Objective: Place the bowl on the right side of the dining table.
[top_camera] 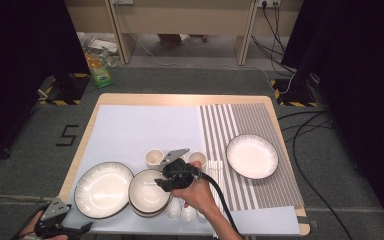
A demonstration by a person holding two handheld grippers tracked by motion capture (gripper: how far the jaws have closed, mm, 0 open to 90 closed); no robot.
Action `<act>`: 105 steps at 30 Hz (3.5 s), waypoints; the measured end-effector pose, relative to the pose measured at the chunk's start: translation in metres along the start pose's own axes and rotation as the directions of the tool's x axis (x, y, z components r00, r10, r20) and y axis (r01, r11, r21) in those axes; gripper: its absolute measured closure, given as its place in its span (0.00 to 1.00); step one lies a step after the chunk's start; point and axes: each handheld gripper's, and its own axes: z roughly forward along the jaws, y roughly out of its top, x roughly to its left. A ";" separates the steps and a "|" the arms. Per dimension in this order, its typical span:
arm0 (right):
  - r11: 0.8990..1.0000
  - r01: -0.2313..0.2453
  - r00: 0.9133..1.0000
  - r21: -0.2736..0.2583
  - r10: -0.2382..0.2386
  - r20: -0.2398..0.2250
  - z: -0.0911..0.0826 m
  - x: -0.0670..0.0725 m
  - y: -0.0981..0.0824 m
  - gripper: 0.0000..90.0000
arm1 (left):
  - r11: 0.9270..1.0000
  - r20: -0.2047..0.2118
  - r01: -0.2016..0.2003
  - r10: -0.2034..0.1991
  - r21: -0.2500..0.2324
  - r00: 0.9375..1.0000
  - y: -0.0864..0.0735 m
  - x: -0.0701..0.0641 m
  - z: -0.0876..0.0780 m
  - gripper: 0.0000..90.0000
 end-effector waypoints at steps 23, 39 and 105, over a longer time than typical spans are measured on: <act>0.999 -0.028 0.997 -0.042 0.025 -0.069 0.003 -0.012 0.007 0.89 | 1.000 0.005 -0.003 0.002 0.005 1.000 0.000 0.000 -0.001 0.00; 0.995 -0.053 0.993 -0.081 0.043 -0.113 -0.008 -0.016 0.017 0.88 | 1.000 0.007 -0.006 0.006 0.003 1.000 0.000 0.001 -0.001 0.00; 0.747 -0.611 0.717 -0.263 0.663 0.216 -0.150 -0.238 -0.175 0.87 | 1.000 -0.002 -0.002 0.002 0.002 1.000 0.000 0.000 -0.001 0.00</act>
